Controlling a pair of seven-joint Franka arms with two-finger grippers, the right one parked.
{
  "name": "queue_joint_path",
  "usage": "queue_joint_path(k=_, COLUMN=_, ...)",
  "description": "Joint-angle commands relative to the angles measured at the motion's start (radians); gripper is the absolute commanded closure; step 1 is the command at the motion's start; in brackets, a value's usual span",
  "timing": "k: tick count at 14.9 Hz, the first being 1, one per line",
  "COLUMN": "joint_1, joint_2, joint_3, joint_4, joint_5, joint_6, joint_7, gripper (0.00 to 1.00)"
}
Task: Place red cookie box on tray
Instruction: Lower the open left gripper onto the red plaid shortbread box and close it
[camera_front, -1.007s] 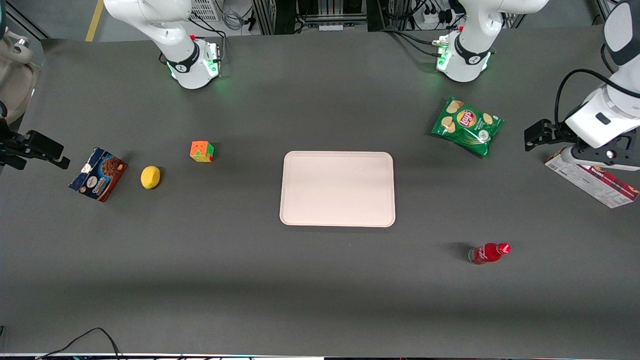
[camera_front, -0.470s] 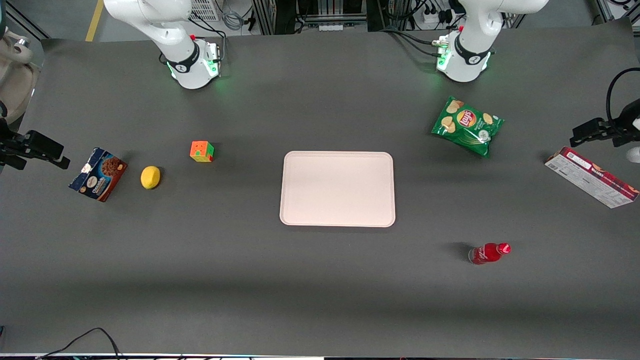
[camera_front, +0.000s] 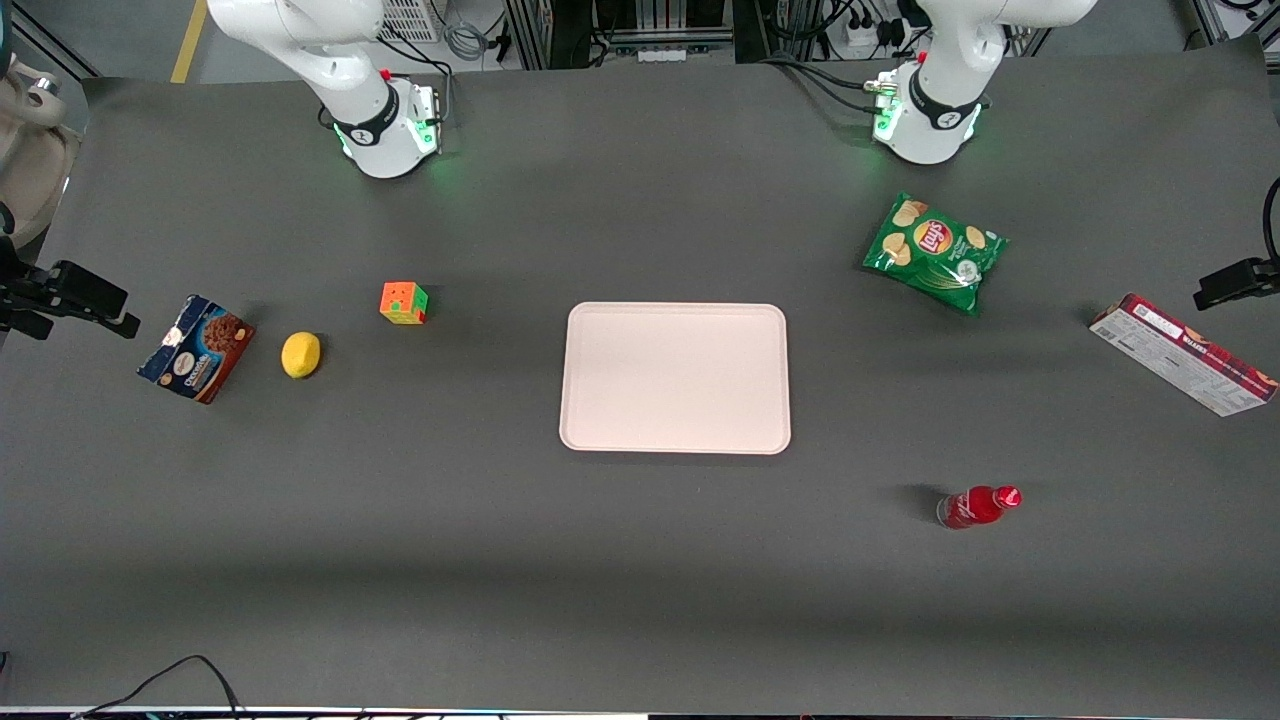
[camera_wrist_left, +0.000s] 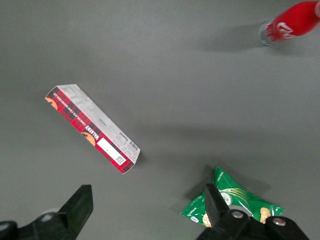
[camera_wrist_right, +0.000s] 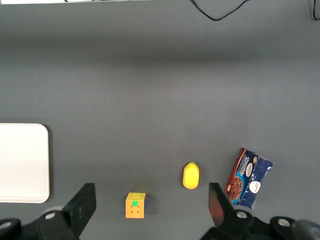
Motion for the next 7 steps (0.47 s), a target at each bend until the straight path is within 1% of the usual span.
queue_joint_path(k=1, joint_1=0.039, joint_2=0.017, joint_3=0.006, joint_4=-0.001, joint_5=-0.002, joint_6=0.016, joint_7=0.048, gripper=0.0)
queue_joint_path(k=2, joint_1=0.056, joint_2=0.023, joint_3=0.032, joint_4=-0.008, joint_5=-0.024, joint_6=0.016, joint_7=0.047, gripper=0.0)
queue_joint_path(k=3, joint_1=0.065, joint_2=0.026, joint_3=0.069, joint_4=-0.031, joint_5=-0.088, joint_6=0.04, joint_7=0.051, gripper=0.0)
queue_joint_path(k=4, joint_1=0.069, joint_2=0.026, joint_3=0.093, joint_4=-0.074, joint_5=-0.124, joint_6=0.094, joint_7=0.051, gripper=0.0)
queue_joint_path(k=6, joint_1=0.072, joint_2=0.029, joint_3=0.121, joint_4=-0.158, joint_5=-0.121, joint_6=0.204, joint_7=0.033, gripper=0.0)
queue_joint_path(k=7, joint_1=0.078, joint_2=0.046, joint_3=0.123, joint_4=-0.18, joint_5=-0.108, joint_6=0.237, joint_7=0.03, gripper=0.0)
